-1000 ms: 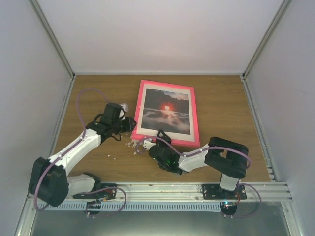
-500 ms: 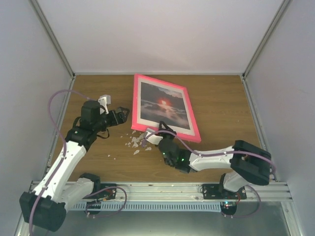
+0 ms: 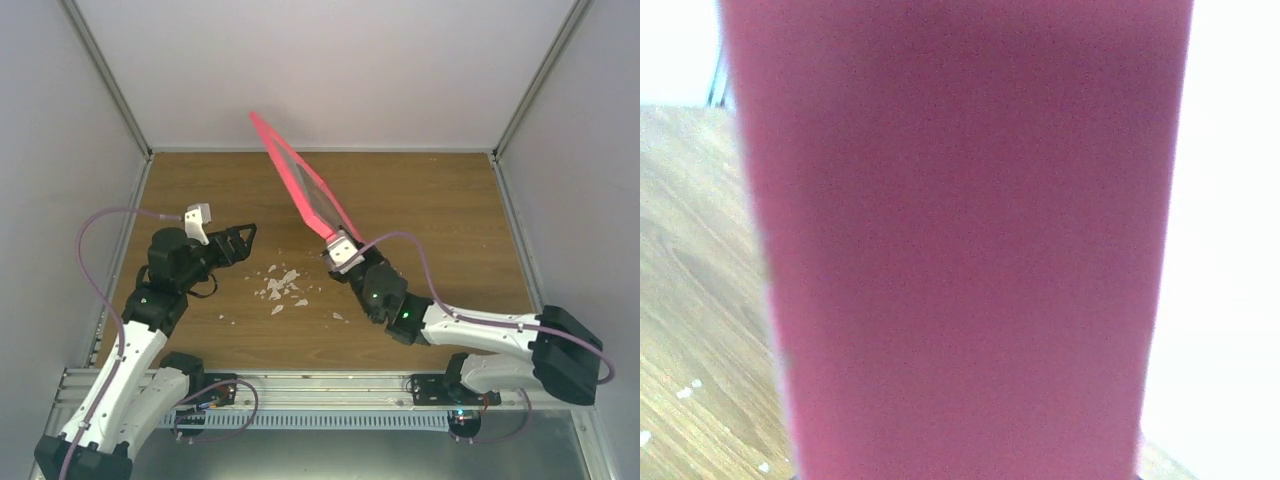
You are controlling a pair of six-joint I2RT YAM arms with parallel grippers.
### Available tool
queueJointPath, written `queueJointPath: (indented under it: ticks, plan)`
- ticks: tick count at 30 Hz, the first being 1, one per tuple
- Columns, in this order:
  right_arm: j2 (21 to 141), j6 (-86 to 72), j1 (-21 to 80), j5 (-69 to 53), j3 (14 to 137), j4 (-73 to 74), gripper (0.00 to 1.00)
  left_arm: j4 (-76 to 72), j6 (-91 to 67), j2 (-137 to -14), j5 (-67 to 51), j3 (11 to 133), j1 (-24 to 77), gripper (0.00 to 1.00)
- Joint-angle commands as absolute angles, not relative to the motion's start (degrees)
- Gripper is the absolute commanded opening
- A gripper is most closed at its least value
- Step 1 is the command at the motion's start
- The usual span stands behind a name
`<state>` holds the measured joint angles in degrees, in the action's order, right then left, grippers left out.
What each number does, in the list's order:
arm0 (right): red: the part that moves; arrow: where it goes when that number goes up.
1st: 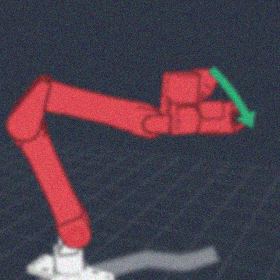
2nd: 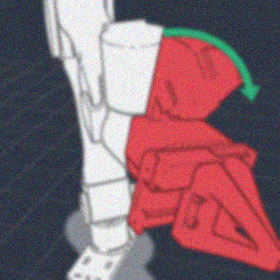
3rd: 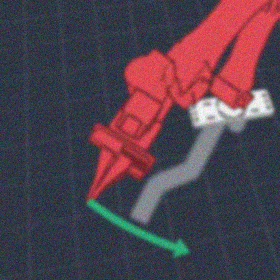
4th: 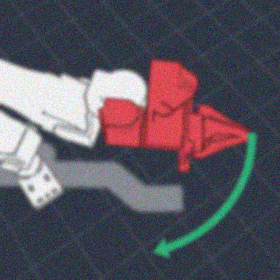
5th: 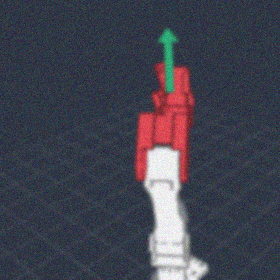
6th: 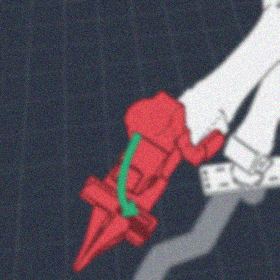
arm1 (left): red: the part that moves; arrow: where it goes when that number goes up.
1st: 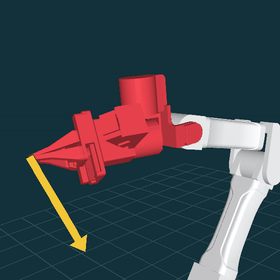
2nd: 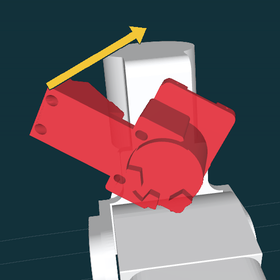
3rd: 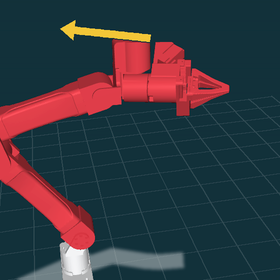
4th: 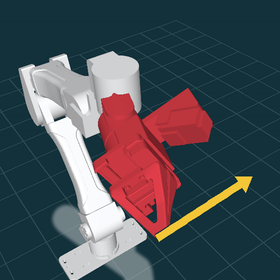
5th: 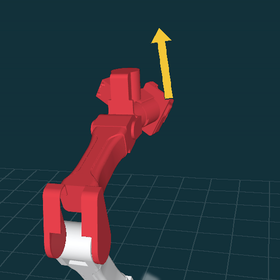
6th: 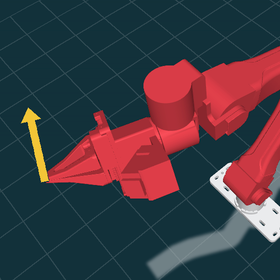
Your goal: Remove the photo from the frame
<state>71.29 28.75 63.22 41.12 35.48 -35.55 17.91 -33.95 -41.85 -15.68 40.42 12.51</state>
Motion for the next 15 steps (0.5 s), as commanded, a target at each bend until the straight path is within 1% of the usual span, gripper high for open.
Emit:
queueJointPath:
  ticks: [1, 9, 15]
  plan:
    - [64.48, 13.09, 59.74, 36.45, 33.57, -46.14, 0.01, 11.62, -35.71, -40.39, -17.48, 38.57, 12.15, 0.99]
    - [56.34, -12.37, 48.17, 26.88, 28.51, -41.96, 0.01, 11.21, -36.87, -42.73, -19.45, 38.1, 12.19, 0.99]
    - [53.77, -33.32, 43.73, 30.05, 26.58, -34.32, 0.01, 10.63, -38.24, -44.01, -20.35, 37.21, 12.21, 0.99]
